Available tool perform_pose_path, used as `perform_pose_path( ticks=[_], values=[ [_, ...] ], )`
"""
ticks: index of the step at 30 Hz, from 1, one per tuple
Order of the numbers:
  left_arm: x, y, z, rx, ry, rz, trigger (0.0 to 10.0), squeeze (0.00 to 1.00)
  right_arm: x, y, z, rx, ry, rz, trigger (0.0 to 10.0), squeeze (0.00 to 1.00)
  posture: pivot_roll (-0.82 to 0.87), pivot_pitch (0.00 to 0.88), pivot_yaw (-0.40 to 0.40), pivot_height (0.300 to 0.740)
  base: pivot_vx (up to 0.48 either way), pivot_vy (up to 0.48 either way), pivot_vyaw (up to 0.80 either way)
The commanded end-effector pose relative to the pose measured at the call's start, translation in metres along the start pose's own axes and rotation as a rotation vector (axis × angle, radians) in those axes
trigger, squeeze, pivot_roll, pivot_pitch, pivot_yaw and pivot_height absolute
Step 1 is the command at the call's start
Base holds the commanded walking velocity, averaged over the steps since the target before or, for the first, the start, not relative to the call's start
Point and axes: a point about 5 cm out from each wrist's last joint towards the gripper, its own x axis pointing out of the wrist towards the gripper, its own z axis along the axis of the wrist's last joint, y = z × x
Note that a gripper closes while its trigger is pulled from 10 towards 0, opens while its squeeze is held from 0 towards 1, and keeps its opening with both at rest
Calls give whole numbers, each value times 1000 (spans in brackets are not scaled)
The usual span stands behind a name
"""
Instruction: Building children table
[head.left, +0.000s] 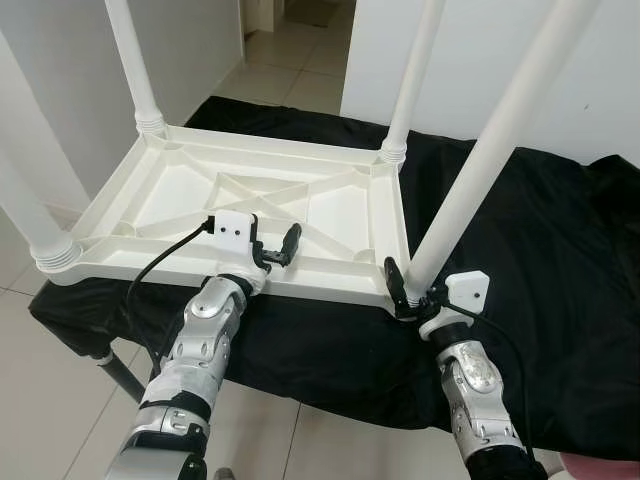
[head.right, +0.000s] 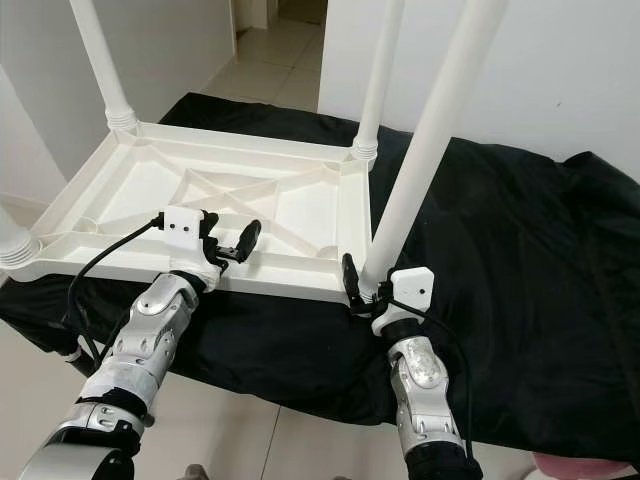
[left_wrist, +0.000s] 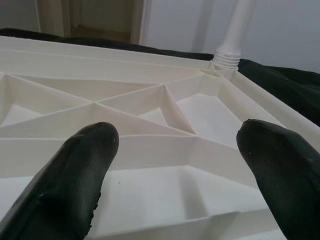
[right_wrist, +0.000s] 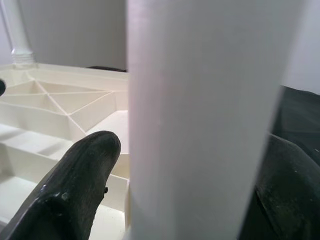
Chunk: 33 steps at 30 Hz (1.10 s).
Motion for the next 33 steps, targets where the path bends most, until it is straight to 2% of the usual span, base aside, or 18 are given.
perform_pose_path(
  ticks=[1, 4, 6, 8, 12, 14, 16, 19, 26, 28, 32, 33],
  values=[
    [4, 2, 1, 4, -7, 105, 10000, 0, 0, -4, -3, 5, 23, 4, 10000, 0, -9, 0, -95, 740, 0, 0, 0],
    [5, -2, 1, 13, -9, 76, 10000, 0, 3, -6, -2, 5, 20, 6, 10000, 0, -7, 0, -95, 740, 0, 0, 0],
    [5, -12, 2, 67, -1, 5, 10000, 0, 7, -9, 1, 4, 14, 5, 10000, 0, -15, 0, -80, 740, 0, 0, 0],
    [5, -13, 2, 88, 7, -4, 10000, 0, 7, -9, 1, 2, 16, 8, 10000, 0, -15, 0, -80, 740, 0, 0, 0],
    [3, -18, -2, 79, 34, -83, 10000, 0, 10, -16, 4, -4, 19, 8, 10000, 0, -43, 0, -30, 740, 0, 0, 0],
    [4, -22, -5, 73, 51, -117, 10000, 0, 13, -20, 6, -17, 12, 6, 10000, 0, -43, 0, -30, 740, 0, 0, 0],
    [4, -25, -5, 91, 50, -139, 10000, 0, 15, -22, 7, -12, 11, 6, 10000, 0, -53, 0, -11, 740, 0, 0, 0],
    [8, -32, 1, 120, 32, -191, 10000, 0, 15, -23, 9, -16, 11, 14, 10000, 0, -67, 0, 5, 740, 0, 0, 0],
    [10, -41, 4, 126, 36, -261, 10000, 0, 13, -21, 12, -20, 4, 16, 10000, 0, -71, 0, 12, 740, 0, 0, 0],
    [6, -54, 6, 126, 28, -349, 10000, 0, 12, -19, 16, -20, 1, 30, 10000, 0, -62, 0, 1, 740, 0, 0, 0],
    [1, -62, 6, 168, 36, -430, 10000, 0, 12, -19, 19, -18, -4, 55, 10000, 0, -56, 0, -6, 740, 0, 0, 0],
    [-4, -68, 6, 174, 38, -507, 10000, 0, 12, -18, 20, -20, -1, 74, 10000, 0, -45, 0, -22, 740, 0, 0, 0]
  ],
)
